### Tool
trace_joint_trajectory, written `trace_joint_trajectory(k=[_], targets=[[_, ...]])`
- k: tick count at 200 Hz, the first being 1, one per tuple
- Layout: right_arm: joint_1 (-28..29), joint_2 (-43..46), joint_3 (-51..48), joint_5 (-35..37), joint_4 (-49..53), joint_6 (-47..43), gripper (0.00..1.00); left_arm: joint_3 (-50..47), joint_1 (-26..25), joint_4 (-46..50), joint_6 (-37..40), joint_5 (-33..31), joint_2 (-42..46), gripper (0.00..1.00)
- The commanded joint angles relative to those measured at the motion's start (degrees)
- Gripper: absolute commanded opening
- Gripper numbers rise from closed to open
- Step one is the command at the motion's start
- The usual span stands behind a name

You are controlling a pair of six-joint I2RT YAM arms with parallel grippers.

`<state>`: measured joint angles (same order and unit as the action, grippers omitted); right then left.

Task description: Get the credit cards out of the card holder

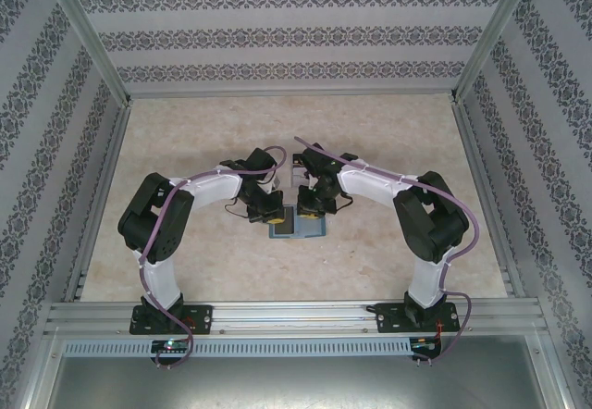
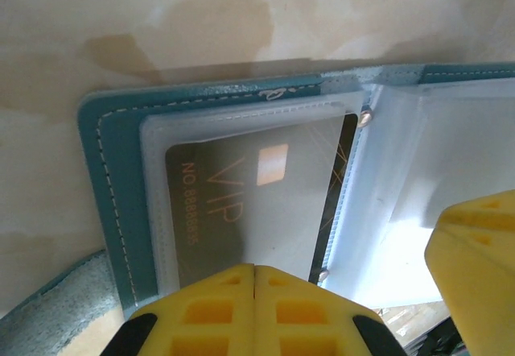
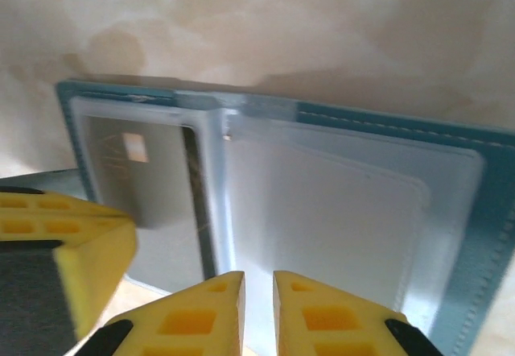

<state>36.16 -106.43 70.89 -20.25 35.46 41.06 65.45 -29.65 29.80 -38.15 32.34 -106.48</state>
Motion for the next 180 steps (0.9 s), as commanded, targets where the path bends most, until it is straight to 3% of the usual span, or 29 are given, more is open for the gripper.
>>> trace_joint_trajectory(k=[1, 70, 115, 180], targets=[[0.6, 0.2, 0.6, -3.9, -3.1, 2.1, 0.17, -0.6, -0.3, 0.8, 0.4, -0.9, -0.8, 0.02], [-0.7, -3.3, -2.1, -6.8, -7.7, 3.3, 0.17, -0.3, -0.3, 1.6, 1.1, -1.3, -0.9, 0.01], [-2.5, -2.6, -3.5, -0.5, -2.5, 0.4, 0.16, 0.1, -0.3, 2.3, 1.5, -1.7, -1.3, 0.01], [-3.1, -7.0, -5.6, 2.9, -2.2, -0.8, 0.13, -0.1, -0.3, 2.8, 1.7, -2.0, -1.8, 0.02]])
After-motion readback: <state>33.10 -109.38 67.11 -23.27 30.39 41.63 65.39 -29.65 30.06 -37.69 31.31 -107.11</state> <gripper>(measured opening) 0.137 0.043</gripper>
